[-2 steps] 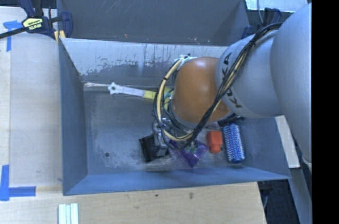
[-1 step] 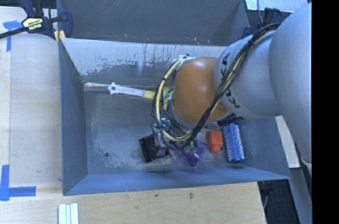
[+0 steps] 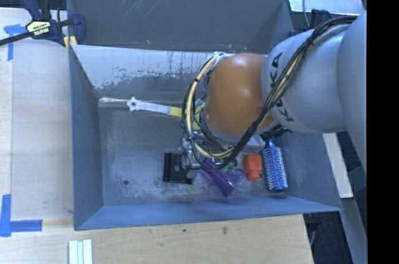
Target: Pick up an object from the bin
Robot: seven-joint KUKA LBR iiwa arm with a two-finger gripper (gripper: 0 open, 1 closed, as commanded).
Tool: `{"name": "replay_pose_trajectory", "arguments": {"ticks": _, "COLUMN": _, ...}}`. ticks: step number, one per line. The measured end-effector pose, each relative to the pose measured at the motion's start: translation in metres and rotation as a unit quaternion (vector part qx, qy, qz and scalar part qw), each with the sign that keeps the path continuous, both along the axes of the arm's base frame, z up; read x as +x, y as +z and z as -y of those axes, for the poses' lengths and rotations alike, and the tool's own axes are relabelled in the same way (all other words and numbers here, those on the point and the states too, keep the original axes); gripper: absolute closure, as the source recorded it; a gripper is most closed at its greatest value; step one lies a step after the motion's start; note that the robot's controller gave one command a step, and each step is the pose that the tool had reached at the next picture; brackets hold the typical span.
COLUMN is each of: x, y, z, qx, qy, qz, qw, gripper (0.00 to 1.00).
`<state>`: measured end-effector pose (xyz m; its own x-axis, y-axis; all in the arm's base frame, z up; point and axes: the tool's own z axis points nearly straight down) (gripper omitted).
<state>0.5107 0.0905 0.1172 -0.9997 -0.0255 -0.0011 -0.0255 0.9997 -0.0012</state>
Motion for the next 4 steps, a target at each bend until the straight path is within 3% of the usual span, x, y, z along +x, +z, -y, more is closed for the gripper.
{"name": "replay_pose_trajectory", "arguments": {"ticks": 1, "x": 0.014, "y": 0.016, "z": 0.003, "qx": 0.001, "qy": -0.001, "qz": 0.0093, "qw": 1.0, "gripper": 1.0}}
{"name": "replay_pose_trajectory", "arguments": {"ticks": 2, "x": 0.001, "y": 0.021, "z": 0.002, "qx": 0.0, "qy": -0.002, "qz": -0.0009, "qw": 1.0, "gripper": 1.0}}
{"name": "replay_pose_trajectory", "arguments": {"ticks": 4, "x": -0.002, "y": 0.125, "z": -0.003, "qx": 0.0, "qy": 0.019, "qz": 0.0019, "qw": 0.9998, "gripper": 1.0}}
